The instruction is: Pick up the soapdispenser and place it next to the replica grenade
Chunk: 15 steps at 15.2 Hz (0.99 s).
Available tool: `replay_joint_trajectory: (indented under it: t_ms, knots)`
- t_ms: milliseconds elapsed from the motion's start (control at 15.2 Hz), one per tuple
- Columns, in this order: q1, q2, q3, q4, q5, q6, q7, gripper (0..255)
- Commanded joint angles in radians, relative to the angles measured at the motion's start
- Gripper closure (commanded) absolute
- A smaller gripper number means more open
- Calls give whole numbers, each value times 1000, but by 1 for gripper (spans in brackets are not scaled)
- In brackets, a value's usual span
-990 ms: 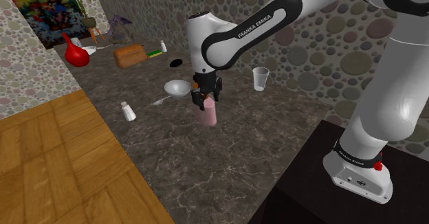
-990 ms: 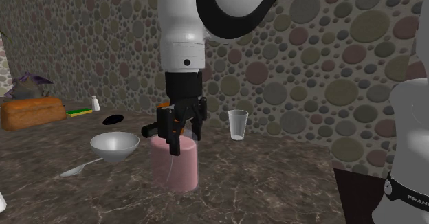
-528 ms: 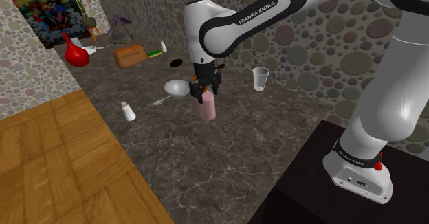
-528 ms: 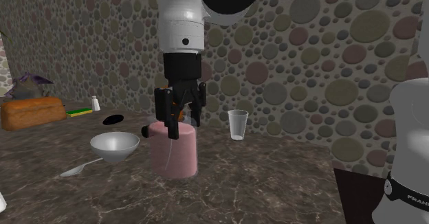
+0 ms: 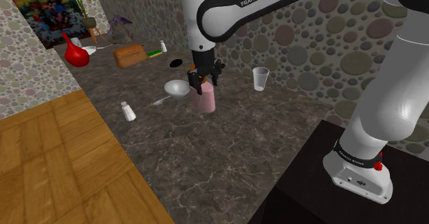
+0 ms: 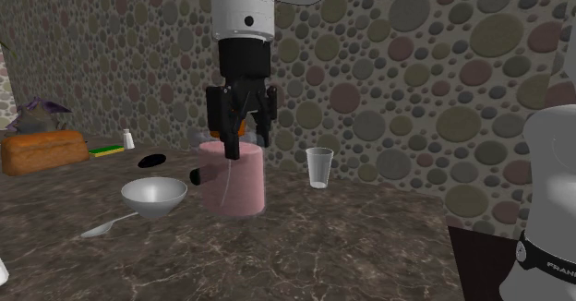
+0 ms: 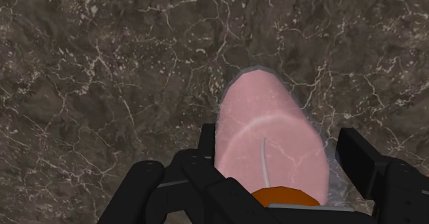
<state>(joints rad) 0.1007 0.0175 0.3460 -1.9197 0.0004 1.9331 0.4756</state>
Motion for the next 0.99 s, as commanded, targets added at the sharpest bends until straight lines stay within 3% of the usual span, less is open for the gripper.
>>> replay_joint_trajectory:
  t_ms: [0, 924]
  knots:
    - [1, -5, 1, 25, 2, -30, 1, 255]
    - [0, -12, 0, 205, 4, -217, 0, 255]
